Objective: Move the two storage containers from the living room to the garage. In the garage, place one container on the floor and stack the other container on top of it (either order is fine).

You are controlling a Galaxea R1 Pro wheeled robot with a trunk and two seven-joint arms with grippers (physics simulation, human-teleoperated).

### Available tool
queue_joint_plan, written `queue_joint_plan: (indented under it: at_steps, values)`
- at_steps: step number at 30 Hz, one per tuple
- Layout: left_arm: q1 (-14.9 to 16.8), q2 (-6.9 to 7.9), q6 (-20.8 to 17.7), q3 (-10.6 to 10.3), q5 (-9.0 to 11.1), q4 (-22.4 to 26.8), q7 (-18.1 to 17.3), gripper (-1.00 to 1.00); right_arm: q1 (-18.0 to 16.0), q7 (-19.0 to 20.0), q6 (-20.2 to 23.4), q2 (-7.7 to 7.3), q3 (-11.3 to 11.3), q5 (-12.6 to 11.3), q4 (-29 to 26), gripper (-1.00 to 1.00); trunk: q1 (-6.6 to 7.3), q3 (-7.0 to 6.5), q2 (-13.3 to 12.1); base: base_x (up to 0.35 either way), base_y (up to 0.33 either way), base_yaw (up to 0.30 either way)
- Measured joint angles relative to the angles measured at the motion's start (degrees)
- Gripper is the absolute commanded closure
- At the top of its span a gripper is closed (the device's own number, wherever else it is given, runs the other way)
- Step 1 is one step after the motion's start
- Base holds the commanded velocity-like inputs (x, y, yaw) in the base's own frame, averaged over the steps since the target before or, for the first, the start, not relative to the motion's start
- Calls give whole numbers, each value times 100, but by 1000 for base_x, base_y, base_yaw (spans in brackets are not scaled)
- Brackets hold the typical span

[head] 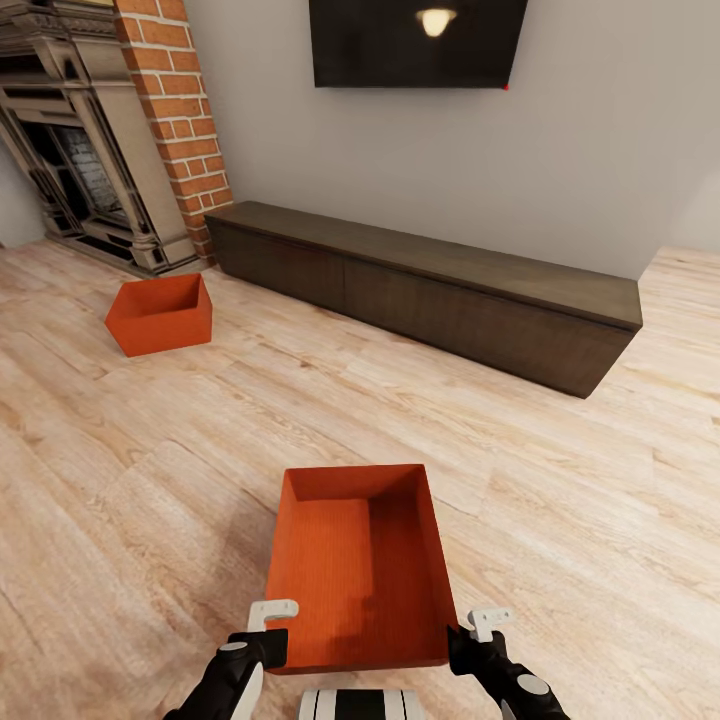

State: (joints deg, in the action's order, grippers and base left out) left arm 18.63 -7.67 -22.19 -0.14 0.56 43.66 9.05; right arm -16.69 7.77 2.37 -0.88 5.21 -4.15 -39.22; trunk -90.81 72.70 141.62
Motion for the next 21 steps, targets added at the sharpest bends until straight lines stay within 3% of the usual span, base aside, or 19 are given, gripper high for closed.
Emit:
queue_joint_plan:
  at_steps: [21]
  values:
    - [0,5,-4,21,-51,3,-9,100,1,58,2,3,-1,0,4,100,0,0,0,0,0,0]
